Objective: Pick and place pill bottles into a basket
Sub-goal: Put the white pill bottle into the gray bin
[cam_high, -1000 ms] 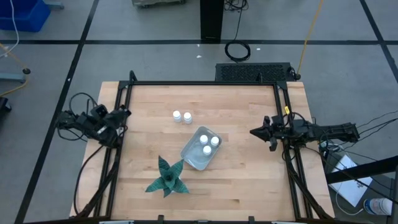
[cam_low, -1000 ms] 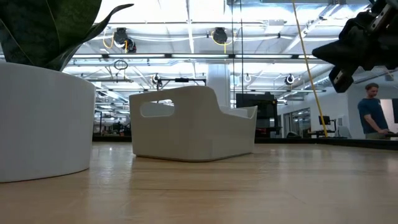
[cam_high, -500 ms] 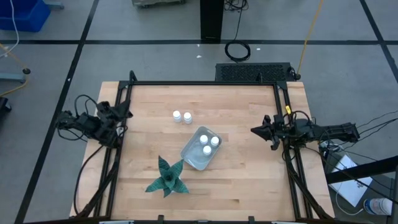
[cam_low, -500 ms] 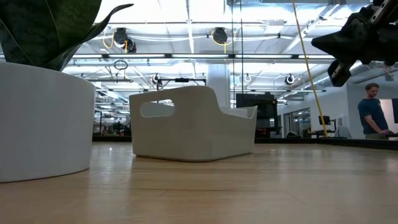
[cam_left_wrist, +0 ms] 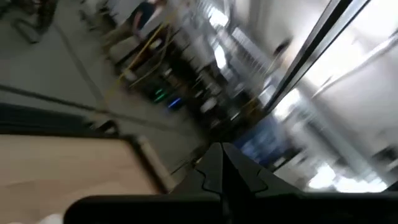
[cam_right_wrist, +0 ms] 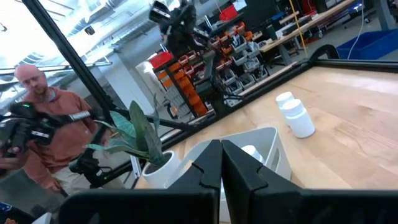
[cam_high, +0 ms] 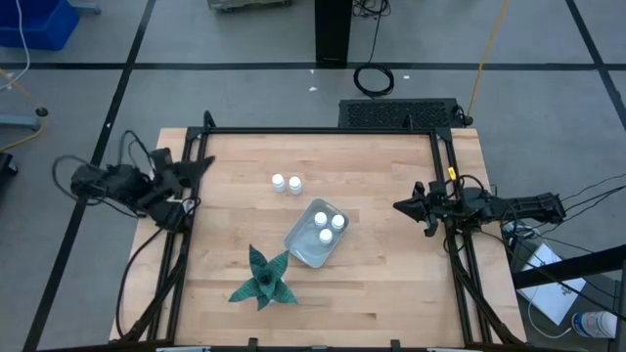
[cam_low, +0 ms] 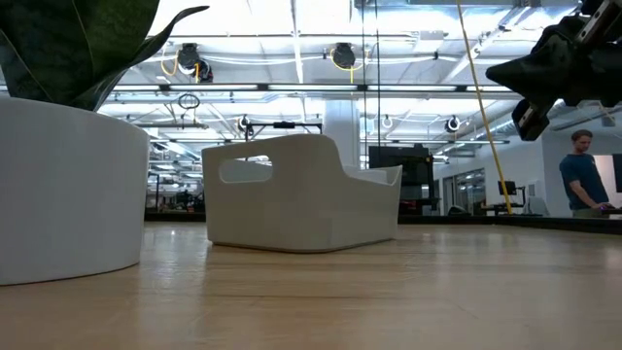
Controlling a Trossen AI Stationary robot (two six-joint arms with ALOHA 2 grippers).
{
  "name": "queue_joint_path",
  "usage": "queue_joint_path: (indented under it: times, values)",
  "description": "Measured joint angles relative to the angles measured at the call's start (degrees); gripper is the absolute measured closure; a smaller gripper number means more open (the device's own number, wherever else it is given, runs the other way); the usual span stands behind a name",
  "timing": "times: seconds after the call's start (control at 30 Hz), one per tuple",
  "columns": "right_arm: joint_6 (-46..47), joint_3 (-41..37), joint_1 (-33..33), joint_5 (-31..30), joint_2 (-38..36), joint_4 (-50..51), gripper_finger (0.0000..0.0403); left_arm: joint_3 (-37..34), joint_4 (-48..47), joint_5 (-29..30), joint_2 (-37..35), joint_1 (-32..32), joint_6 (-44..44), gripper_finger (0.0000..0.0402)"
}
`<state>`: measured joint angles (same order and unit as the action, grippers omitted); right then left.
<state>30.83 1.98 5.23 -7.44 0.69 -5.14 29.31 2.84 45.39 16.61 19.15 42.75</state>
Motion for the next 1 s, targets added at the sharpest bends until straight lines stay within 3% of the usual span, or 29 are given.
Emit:
queue_joint_path:
  times: [0.1,0.23,0.33,0.43,0.5,0.73,0.87,1.0]
  values:
    - [0.00,0.00,0.00,0.00,0.00,-0.23,0.0403,8.14,-12.75,-1.76,8.57,-0.71,0.85,0.0394]
    - [0.00,-0.07,0.00,0.00,0.00,-0.23,0.0403,17.79,-27.84,-10.23,19.99,-5.21,3.51,0.0398]
    - [0.00,-0.07,0.00,0.00,0.00,-0.23,0.0403,23.81,-34.28,-23.31,29.22,-11.06,5.34,0.0396]
    - [0.00,-0.07,0.00,0.00,0.00,-0.23,0.0403,28.47,-38.12,-38.71,37.17,-16.90,0.68,0.0398]
    - [0.00,-0.11,0.00,0.00,0.00,-0.25,0.0403,32.41,-40.33,-44.13,41.49,-20.43,-1.66,0.0397]
    - [0.00,-0.11,0.00,0.00,0.00,-0.23,0.0403,46.84,-59.95,-38.33,51.88,-33.53,-12.82,0.0398]
    - [0.00,-0.11,0.00,0.00,0.00,-0.23,0.0403,51.29,-63.95,-47.24,58.33,-42.16,-19.19,0.0389]
    - [0.00,-0.11,0.00,0.00,0.00,-0.23,0.0403,53.38,-65.69,-50.60,65.19,-47.17,-20.42,0.0386]
